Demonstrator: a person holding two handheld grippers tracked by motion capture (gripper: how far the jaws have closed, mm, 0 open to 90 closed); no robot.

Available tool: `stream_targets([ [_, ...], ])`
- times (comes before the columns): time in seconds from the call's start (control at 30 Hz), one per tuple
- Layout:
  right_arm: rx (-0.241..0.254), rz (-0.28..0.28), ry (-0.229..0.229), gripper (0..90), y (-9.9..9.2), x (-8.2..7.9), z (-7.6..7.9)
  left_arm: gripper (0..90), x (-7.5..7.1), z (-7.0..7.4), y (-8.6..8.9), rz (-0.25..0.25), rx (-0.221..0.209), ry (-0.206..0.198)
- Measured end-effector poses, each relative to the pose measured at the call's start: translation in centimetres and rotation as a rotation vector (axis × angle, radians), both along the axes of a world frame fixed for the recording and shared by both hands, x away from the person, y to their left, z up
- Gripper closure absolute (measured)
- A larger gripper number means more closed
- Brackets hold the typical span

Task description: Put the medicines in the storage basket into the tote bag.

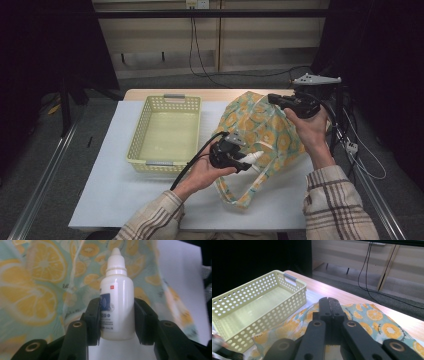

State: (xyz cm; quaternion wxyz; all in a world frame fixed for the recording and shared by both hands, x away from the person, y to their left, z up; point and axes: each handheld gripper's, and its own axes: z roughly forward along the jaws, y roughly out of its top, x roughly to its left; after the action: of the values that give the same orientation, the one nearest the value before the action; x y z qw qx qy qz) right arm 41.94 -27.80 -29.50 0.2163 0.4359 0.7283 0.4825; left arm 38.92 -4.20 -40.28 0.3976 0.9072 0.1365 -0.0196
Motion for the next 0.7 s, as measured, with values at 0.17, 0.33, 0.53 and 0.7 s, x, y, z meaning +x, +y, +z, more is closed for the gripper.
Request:
stream_targets([
  [0.17,0.001,0.004,0.003,90.0,0.0,0.1,-0.2,60.4,1.2,-1.9,-2.2,0.050,-0.002,-0.001],
  [0.33,0.004,0.006,0.003,90.0,0.1,0.1,-0.4,60.4,2.6,-2.9,-4.1,0.104,-0.027,-0.023],
  [0.53,0.003,0.006,0.005,90.0,-0.1,0.0,-0.5,60.3,4.0,-3.4,-5.6,0.161,-0.014,-0.063],
  [0.7,0.001,0.002,0.010,90.0,-0.4,0.1,-0.7,59.9,4.8,-4.2,-5.6,0.190,-0.032,-0.057],
])
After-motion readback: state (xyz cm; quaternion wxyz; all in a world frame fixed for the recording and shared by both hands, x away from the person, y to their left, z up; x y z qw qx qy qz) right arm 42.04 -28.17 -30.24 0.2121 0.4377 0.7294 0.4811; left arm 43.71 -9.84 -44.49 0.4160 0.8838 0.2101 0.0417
